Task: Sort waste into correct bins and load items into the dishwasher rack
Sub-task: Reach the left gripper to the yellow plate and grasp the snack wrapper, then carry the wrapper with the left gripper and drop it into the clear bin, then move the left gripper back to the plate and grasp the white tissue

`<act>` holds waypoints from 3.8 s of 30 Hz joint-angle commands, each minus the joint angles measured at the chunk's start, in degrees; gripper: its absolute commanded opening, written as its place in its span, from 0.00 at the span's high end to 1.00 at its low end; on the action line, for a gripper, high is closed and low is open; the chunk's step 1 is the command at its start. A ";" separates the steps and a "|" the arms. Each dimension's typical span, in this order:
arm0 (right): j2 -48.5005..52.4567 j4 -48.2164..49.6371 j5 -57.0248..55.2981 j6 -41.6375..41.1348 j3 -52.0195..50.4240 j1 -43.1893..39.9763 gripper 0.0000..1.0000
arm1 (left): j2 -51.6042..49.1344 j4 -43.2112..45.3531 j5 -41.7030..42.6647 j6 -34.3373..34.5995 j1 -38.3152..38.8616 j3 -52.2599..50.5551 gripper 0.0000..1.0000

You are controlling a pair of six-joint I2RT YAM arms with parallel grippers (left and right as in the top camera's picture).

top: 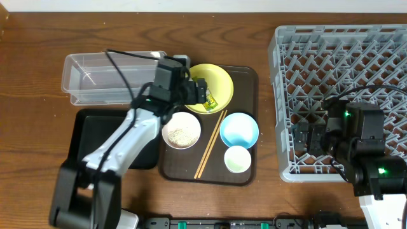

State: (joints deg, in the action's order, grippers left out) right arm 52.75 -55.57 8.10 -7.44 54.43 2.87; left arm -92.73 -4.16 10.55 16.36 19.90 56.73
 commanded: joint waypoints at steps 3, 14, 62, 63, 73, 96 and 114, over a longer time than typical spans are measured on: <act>-0.17 -0.37 0.31 -0.68 1.07 0.52 0.01 | -5.68 4.04 -2.08 1.46 1.36 1.05 0.04; -0.17 -1.01 0.33 -0.70 1.05 0.52 0.01 | -13.57 9.42 -4.83 5.42 2.21 1.05 0.06; -0.20 -1.05 0.33 -0.68 1.05 0.52 0.01 | 14.58 -4.74 -10.54 4.70 -14.58 1.03 0.94; -0.20 -1.05 0.33 -0.68 1.05 0.52 0.01 | 14.45 -4.61 -11.28 4.72 -15.63 1.03 0.94; -0.20 -1.20 0.35 -0.68 1.05 0.52 0.01 | 8.70 1.18 -12.74 4.76 -22.62 1.03 0.43; -0.17 -1.46 0.33 -0.68 1.05 0.52 0.01 | 1.18 2.23 -3.34 -8.04 0.96 1.03 0.30; -0.17 -1.49 0.33 -0.68 1.05 0.52 0.01 | -16.61 12.04 -3.32 -7.98 6.34 1.03 0.27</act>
State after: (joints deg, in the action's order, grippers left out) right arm 52.75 -57.04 8.12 -7.44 54.43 2.87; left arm -107.68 7.73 8.38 9.10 26.28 56.95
